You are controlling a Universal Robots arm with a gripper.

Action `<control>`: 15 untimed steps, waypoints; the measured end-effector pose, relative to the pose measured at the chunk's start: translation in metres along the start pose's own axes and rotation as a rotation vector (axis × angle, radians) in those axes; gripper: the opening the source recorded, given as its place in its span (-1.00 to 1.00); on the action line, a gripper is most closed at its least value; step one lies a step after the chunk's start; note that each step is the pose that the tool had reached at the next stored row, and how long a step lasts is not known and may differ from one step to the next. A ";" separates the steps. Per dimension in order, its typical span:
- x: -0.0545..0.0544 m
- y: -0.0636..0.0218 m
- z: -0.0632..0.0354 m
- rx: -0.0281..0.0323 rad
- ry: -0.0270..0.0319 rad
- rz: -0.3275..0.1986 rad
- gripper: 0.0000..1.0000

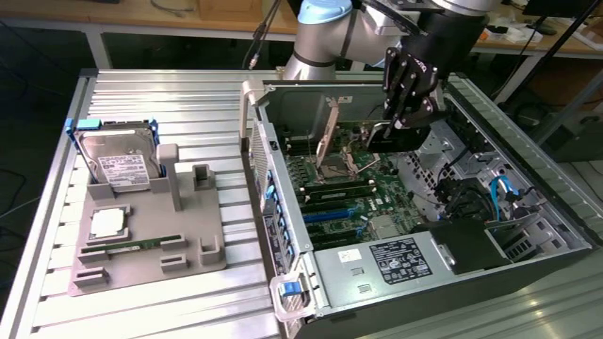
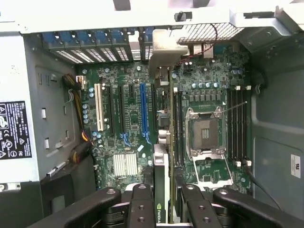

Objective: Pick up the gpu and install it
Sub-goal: 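Insert the gpu into the slot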

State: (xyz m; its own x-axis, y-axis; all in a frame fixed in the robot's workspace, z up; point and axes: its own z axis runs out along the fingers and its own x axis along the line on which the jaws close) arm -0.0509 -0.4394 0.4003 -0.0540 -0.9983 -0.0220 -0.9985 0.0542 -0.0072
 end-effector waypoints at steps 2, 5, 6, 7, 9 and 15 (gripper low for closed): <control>0.001 0.0035 0.0005 0.0000 -0.0001 0.000 -0.46; 0.002 0.0111 0.0011 0.0001 -0.0002 0.001 -0.46; 0.002 0.0133 0.0014 0.0001 -0.0002 0.001 -0.46; 0.003 0.0146 0.0020 0.0001 -0.0001 0.001 -0.46; 0.005 0.0160 0.0045 0.0001 -0.0002 0.001 -0.46; 0.008 0.0194 0.0153 0.0001 -0.0001 0.004 -0.46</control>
State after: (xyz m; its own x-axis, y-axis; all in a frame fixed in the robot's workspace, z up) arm -0.0705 -0.4457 0.3847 -0.0582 -0.9981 -0.0222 -0.9983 0.0584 -0.0073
